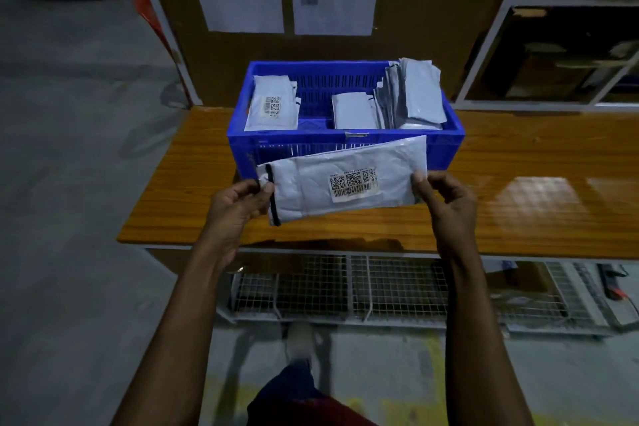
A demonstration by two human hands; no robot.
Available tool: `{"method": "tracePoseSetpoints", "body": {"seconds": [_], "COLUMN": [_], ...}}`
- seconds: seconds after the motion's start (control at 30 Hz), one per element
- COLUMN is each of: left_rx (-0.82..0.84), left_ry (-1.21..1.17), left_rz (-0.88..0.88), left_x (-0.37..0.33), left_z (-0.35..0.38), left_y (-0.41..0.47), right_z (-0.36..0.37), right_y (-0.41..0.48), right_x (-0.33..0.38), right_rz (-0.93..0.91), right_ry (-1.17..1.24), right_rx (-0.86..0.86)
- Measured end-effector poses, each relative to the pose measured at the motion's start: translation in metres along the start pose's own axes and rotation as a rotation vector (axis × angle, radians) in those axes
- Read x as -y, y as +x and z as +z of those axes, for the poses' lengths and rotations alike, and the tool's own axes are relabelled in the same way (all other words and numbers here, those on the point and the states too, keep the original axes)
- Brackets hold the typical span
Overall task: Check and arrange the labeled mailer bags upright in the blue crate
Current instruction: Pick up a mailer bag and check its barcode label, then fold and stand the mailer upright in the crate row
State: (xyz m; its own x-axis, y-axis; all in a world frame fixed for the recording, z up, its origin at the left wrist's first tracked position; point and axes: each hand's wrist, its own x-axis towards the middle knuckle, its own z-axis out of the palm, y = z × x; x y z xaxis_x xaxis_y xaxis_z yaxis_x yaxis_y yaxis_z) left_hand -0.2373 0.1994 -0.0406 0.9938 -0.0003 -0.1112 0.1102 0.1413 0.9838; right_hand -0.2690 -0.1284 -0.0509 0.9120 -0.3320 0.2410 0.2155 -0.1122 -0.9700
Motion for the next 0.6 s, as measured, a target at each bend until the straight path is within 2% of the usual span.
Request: {"method": "tracePoseSetpoints", "body": {"seconds": [0.3,0.43,0.6], "left_rx": [-0.148,-0.144,-0.067], "left_ry": [-0.012,-0.024,-0.064], "left_rz": [-0.038,-0.009,-0.009], "left_x": [0.002,-0.001,-0.005], "left_z": [0.012,0.021,0.025], "left_y": [-0.004,-0.008,-0.016], "right_z": [0.004,0.006,-0.002], "right_y": [-0.009,-0.019,-0.025], "right_x": [-0.001,0.007,0.008], "right_rz": [0.193,0.272,0.313], "right_ry": [0.254,0.3,0.321], "right_rx": [-0.021,0.001,-0.095]}}
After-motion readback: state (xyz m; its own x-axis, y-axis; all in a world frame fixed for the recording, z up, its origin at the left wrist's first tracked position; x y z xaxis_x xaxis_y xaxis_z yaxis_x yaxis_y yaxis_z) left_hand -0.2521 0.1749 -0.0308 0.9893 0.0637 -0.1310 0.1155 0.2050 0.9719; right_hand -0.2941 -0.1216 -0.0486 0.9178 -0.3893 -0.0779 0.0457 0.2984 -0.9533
